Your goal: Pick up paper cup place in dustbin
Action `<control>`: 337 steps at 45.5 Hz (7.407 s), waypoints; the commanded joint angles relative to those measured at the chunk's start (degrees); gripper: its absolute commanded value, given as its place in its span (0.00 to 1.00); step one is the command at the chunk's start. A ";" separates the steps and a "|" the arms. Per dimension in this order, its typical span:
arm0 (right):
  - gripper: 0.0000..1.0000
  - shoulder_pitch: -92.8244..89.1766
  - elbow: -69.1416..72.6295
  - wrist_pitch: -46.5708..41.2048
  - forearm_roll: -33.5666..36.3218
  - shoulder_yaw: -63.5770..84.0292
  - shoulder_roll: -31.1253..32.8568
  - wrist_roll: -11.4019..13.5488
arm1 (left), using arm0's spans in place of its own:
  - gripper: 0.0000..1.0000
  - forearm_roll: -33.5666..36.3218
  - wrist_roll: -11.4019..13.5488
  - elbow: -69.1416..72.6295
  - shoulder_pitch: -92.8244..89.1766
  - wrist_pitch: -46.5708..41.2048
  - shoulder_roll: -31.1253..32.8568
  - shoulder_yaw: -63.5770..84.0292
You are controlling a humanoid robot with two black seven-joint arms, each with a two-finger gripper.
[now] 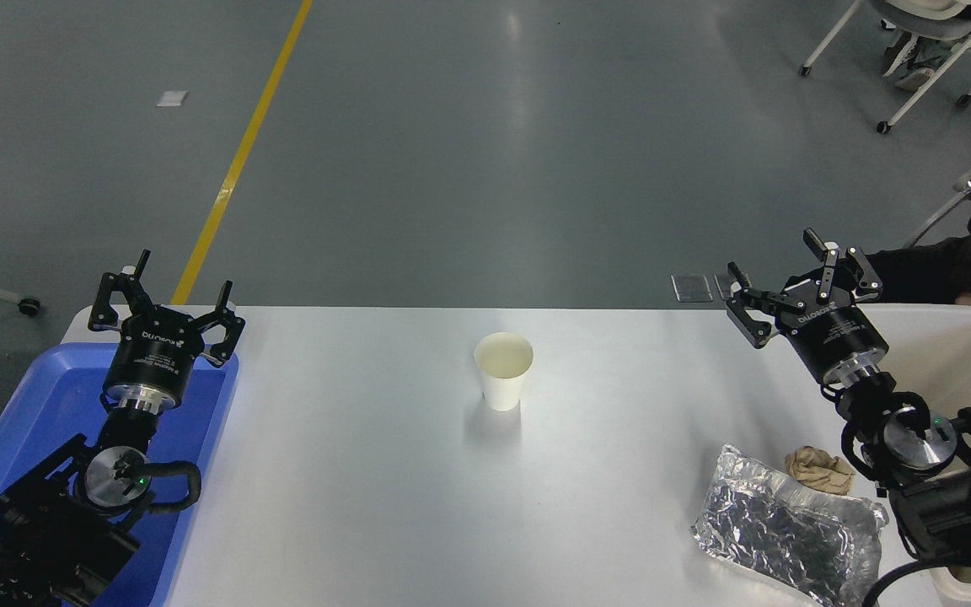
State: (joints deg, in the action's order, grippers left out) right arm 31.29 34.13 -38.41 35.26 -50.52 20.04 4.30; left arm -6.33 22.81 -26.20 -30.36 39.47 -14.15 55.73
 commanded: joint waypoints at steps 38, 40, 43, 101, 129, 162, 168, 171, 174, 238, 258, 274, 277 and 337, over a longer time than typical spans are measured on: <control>1.00 41.99 5.94 0.61 -46.68 37.31 3.07 0.71 | 1.00 0.00 -0.05 0.01 -0.14 0.00 0.00 -0.19; 1.00 45.51 7.17 0.61 -47.65 42.58 2.72 0.71 | 1.00 0.00 -0.05 0.01 -0.14 0.00 0.00 -0.19; 1.00 51.13 9.28 0.44 -48.00 51.81 1.50 0.71 | 1.00 0.00 0.04 0.01 -0.14 0.00 0.00 -0.19; 1.00 105.46 51.82 -6.59 -28.48 116.16 -13.80 0.80 | 1.00 0.00 0.04 0.01 0.22 -0.09 0.00 0.25; 1.00 96.60 42.26 -6.59 -32.97 111.35 -17.05 0.71 | 1.00 0.00 0.04 -0.07 0.22 0.00 0.09 0.34; 1.00 59.60 9.73 18.54 -40.97 103.96 -20.04 1.50 | 1.00 -0.09 0.04 0.01 -0.05 0.00 0.00 0.08; 1.00 56.08 8.23 20.47 -40.97 99.39 -20.04 2.73 | 1.00 -0.09 0.13 0.01 -0.05 0.00 0.00 0.08; 1.00 54.76 7.97 21.00 -40.89 97.54 -20.04 2.82 | 1.00 0.00 0.13 0.01 -0.14 0.00 0.00 0.08; 1.00 53.44 7.53 22.23 -40.89 95.17 -20.04 2.82 | 1.00 0.00 0.13 0.01 -0.14 0.00 0.09 -0.01; 0.99 36.30 5.86 31.20 -42.29 73.11 -20.04 2.65 | 1.00 -0.09 0.13 0.01 -0.14 -0.09 0.00 -0.01; 0.98 32.43 4.71 34.36 -44.58 72.05 -20.04 2.56 | 1.00 -0.09 0.13 0.01 -0.14 -0.09 0.00 0.08; 0.88 31.11 4.71 34.80 -45.37 71.96 -20.04 2.56 | 1.00 -0.09 0.21 0.01 -0.05 -0.09 0.00 0.17; 0.77 31.11 4.71 34.71 -45.37 71.96 -20.04 2.56 | 1.00 -0.09 0.21 0.01 -0.05 -0.09 0.00 0.17; 0.00 75.30 29.66 14.95 -40.62 90.05 -9.07 3.17 | 1.00 0.00 0.13 0.01 0.30 -0.09 -0.09 0.43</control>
State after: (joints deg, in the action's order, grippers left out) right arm 86.17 52.04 -14.97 -8.42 29.99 3.58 7.27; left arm -6.34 22.95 -26.20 -30.16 39.37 -14.18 56.04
